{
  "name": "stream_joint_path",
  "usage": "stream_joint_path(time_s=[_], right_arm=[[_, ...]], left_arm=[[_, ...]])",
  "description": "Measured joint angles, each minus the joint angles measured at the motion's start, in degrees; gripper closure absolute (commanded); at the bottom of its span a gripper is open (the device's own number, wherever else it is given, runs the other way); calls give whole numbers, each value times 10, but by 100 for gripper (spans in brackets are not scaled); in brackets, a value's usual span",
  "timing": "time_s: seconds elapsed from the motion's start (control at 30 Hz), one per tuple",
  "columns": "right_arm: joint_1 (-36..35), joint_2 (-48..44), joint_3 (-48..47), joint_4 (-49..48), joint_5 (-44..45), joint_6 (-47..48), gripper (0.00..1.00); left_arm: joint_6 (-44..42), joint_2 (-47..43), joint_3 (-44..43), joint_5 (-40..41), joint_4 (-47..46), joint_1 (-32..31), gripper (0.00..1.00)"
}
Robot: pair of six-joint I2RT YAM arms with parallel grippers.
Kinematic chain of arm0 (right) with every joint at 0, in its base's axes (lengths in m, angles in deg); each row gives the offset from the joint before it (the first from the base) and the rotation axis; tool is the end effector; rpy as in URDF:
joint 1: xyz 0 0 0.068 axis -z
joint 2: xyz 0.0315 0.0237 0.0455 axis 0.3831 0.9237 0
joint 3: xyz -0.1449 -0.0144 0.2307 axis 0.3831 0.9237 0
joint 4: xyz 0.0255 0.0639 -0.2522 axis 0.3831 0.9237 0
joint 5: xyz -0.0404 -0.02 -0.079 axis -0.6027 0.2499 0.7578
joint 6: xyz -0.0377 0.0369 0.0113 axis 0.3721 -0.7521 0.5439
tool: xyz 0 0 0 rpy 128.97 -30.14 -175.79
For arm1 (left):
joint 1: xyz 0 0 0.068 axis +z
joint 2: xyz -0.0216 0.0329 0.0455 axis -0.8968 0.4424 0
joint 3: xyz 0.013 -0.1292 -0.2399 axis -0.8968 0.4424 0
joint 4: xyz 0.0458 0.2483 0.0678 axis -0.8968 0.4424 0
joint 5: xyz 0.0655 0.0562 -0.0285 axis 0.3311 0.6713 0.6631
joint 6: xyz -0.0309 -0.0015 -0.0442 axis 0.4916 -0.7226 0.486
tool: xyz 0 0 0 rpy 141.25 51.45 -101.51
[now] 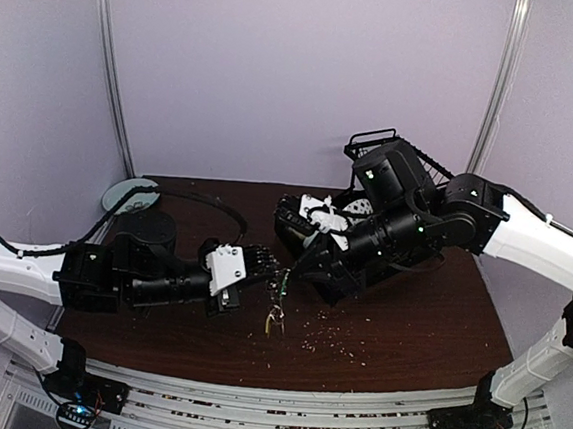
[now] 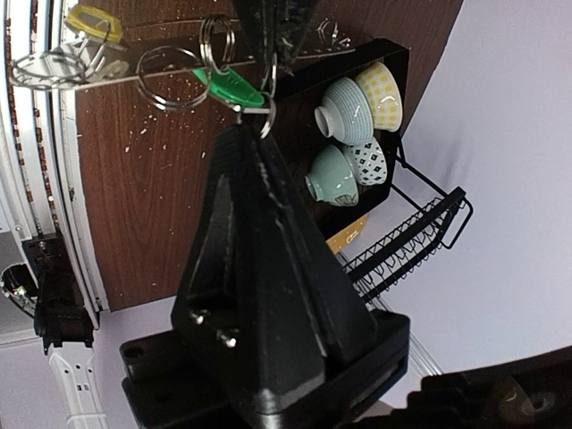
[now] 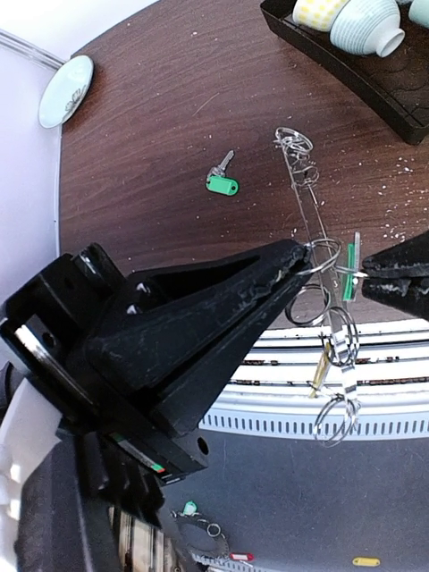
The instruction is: Put the keys on the keyring
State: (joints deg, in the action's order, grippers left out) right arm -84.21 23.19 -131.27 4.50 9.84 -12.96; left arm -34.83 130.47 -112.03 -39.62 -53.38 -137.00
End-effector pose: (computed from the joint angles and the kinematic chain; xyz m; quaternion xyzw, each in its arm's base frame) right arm 0.1390 0.2881 0.3913 -0.6129 0.6257 0.3450 0.3373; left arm 0.0827 -0.2538 0.3149 0.5356 0.5730 -0.2123 0.5829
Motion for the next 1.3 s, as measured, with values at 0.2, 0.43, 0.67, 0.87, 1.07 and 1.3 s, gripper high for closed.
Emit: stream_joint_path(time_s=[0.2, 0.43, 0.67, 0.87, 1.07, 1.3], right_arm=[[0, 0, 1, 3, -5, 0, 100], [0, 0, 1, -1, -17, 0, 100], [0, 0, 7, -21, -26, -3, 100], [0, 1, 13, -33, -21, -12, 100], [0, 1, 18, -35, -8, -17, 100], [0, 1, 27, -45, 5, -24, 100]], left_arm=[[0, -3, 0, 0, -3, -1, 100], [0, -3, 0, 2, -3, -5, 100], [0, -3, 0, 2, -3, -5, 100], [0, -3, 0, 4, -9, -6, 100], [0, -7, 0, 4, -16, -6, 100], [0, -9, 0, 2, -16, -6, 100]])
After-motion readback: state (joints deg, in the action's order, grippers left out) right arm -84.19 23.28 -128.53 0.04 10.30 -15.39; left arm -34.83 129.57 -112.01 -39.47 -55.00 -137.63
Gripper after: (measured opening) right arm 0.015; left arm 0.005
